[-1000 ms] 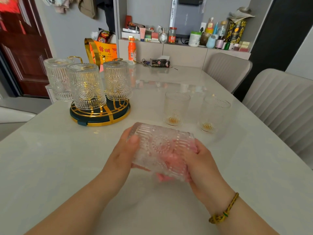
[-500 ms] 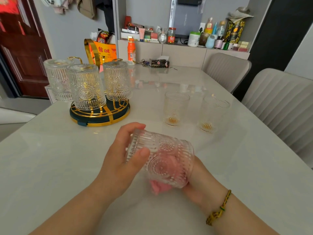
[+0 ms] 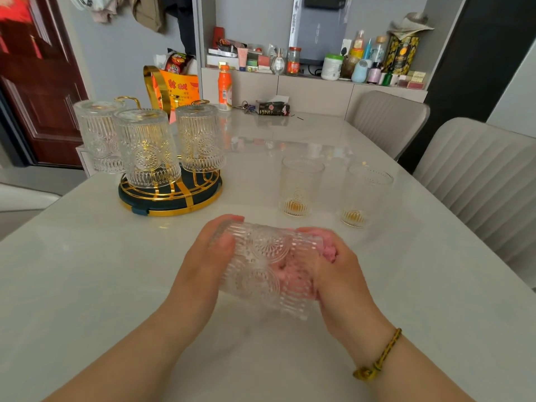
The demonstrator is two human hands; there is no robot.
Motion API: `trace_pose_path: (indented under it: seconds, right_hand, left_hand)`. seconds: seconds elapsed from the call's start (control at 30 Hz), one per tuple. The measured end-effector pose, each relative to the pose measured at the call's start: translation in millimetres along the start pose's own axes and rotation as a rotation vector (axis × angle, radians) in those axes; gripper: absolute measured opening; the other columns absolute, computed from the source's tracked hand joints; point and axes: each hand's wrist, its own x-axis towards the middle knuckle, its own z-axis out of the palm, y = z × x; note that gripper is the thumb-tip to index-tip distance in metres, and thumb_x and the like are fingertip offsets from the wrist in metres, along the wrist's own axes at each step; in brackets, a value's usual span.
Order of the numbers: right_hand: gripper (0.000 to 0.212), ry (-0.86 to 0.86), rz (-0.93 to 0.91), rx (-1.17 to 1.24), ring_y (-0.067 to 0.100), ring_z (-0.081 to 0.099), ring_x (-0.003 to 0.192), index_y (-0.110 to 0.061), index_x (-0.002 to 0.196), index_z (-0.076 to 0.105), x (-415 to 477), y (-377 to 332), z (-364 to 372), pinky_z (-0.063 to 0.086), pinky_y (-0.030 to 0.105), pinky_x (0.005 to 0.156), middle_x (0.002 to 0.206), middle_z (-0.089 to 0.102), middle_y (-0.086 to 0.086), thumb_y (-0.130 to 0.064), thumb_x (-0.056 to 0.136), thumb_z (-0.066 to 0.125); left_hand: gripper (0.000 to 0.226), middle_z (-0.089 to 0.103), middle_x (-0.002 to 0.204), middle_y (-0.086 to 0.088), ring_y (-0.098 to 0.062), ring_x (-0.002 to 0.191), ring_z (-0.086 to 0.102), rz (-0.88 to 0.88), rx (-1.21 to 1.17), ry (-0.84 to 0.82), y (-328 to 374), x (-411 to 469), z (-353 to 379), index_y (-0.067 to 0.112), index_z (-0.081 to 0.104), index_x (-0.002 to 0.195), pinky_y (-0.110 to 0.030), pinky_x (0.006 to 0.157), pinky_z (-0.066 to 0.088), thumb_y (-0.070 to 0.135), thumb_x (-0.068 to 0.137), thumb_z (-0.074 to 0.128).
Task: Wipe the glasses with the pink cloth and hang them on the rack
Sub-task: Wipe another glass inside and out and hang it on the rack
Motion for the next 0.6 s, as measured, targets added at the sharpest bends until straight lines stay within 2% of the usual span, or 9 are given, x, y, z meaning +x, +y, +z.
trace_pose_path:
  seconds: [0.1,0.2,0.23,0.3,0.33,0.37,0.43,0.53,0.6]
  right_hand:
    - [0.011,-0.198,0.224,0.198,0.025,0.067,0.058,-0.005,0.083,0.067,-1,3,-1,0.055,0.034,0.045,0.071,0.070,0.012,-0.007,0.077,0.058]
    - [0.012,0.036,0.072,-0.018,0.044,0.064,0.073,-0.004,0.085,0.065,7,12,-8,0.055,0.055,0.060,0.085,0.068,0.023,-0.010,0.075,0.067]
    - [0.012,0.105,-0.017,-0.083,0.043,0.064,0.076,-0.008,0.082,0.064,8,11,-9,0.055,0.055,0.066,0.082,0.069,0.016,-0.013,0.072,0.069]
    - [0.016,0.189,-0.244,-0.214,0.015,0.064,0.065,-0.020,0.069,0.060,6,5,-10,0.055,0.031,0.067,0.065,0.066,-0.011,-0.011,0.067,0.073]
    - [0.023,0.191,-0.362,-0.322,0.002,0.059,0.061,-0.025,0.068,0.057,2,0,-9,0.051,0.018,0.063,0.065,0.064,-0.020,-0.010,0.065,0.075]
    - [0.026,0.170,-0.463,-0.408,-0.004,0.058,0.063,-0.030,0.069,0.055,-2,-3,-9,0.044,0.008,0.059,0.070,0.062,-0.027,-0.013,0.061,0.073]
    - [0.027,0.130,-0.545,-0.473,-0.009,0.057,0.068,-0.035,0.072,0.053,-5,-4,-9,0.039,0.001,0.058,0.079,0.061,-0.030,-0.017,0.058,0.067]
    - [0.024,0.136,-0.403,-0.390,-0.003,0.060,0.069,-0.029,0.076,0.058,1,-1,-9,0.046,0.008,0.059,0.075,0.065,-0.019,-0.015,0.063,0.072]
    - [0.010,-0.016,-0.056,-0.113,0.019,0.063,0.071,-0.014,0.085,0.065,2,-3,-7,0.053,0.027,0.055,0.079,0.067,0.004,-0.012,0.076,0.067]
  left_hand:
    - [0.078,0.063,0.083,0.030,0.009,0.077,0.061,0.143,0.085,-0.063,2,-3,1,0.034,0.049,0.102,-0.008,0.064,0.047,0.085,0.043,0.054]
    - [0.092,0.067,0.081,0.028,0.003,0.076,0.066,-0.026,-0.011,-0.072,-3,5,3,0.036,0.049,0.101,-0.017,0.059,0.053,0.088,0.026,0.058]
    - [0.096,0.068,0.082,0.026,-0.002,0.076,0.068,-0.090,-0.048,-0.095,-3,7,3,0.036,0.051,0.102,-0.023,0.055,0.054,0.088,0.022,0.059]
    - [0.091,0.070,0.091,0.018,-0.011,0.078,0.069,-0.220,-0.101,-0.178,1,4,1,0.039,0.055,0.103,-0.031,0.049,0.055,0.090,0.028,0.056]
    - [0.079,0.071,0.093,0.013,-0.014,0.076,0.070,-0.289,-0.129,-0.209,4,2,1,0.038,0.058,0.102,-0.034,0.047,0.055,0.088,0.041,0.052]
    - [0.067,0.071,0.091,0.008,-0.016,0.069,0.070,-0.348,-0.144,-0.230,8,-2,2,0.034,0.060,0.100,-0.035,0.046,0.055,0.083,0.056,0.046]
    - [0.047,0.071,0.079,0.005,-0.015,0.059,0.067,-0.370,-0.121,-0.200,7,-4,4,0.028,0.062,0.092,-0.033,0.046,0.054,0.063,0.069,0.040]
    - [0.026,0.066,0.079,0.016,-0.010,0.076,0.065,-0.101,0.038,-0.037,0,-3,2,0.044,0.061,0.082,-0.033,0.065,0.051,0.059,0.061,0.060]
    - [0.029,0.061,0.089,0.025,0.000,0.084,0.060,0.173,0.136,-0.016,0,-4,-1,0.057,0.056,0.082,-0.023,0.074,0.047,0.069,0.056,0.056]
